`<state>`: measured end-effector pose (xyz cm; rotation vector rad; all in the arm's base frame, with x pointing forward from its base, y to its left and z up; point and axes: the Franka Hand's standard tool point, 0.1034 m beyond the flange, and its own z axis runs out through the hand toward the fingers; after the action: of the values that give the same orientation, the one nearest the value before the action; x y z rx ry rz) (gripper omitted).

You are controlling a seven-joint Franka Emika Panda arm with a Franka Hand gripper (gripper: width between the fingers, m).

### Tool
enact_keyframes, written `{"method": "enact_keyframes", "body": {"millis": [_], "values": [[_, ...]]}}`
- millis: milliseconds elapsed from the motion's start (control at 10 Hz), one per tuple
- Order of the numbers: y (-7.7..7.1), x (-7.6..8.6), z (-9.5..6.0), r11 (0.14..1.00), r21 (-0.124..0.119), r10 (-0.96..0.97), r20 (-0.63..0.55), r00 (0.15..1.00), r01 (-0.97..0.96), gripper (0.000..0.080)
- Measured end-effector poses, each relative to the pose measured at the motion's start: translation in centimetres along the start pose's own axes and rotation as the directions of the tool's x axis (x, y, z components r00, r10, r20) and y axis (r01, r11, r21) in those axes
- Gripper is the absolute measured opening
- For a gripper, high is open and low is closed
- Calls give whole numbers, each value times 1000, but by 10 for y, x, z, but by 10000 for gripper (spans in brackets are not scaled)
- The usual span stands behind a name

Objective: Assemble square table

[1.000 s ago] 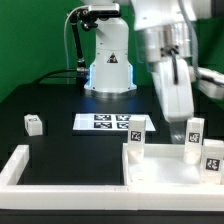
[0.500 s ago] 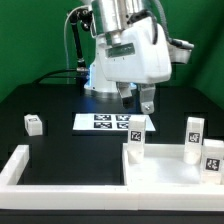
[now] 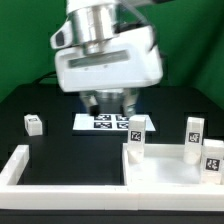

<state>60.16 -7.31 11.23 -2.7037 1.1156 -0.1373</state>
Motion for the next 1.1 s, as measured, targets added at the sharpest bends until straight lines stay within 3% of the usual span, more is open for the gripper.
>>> {"method": "enact_keyframes", "body": {"millis": [200, 300, 800, 1000, 1100], "values": [[56, -6, 4, 982, -24, -186, 36, 982, 187, 648], [68, 0, 7, 972, -42, -232, 6, 973, 232, 648], [70, -1, 8, 846, -45, -530, 28, 847, 531, 648], [115, -16, 16, 750, -39, -649, 146, 747, 660, 648], [132, -15, 15, 673, -55, -715, 210, 667, 738, 648]]}}
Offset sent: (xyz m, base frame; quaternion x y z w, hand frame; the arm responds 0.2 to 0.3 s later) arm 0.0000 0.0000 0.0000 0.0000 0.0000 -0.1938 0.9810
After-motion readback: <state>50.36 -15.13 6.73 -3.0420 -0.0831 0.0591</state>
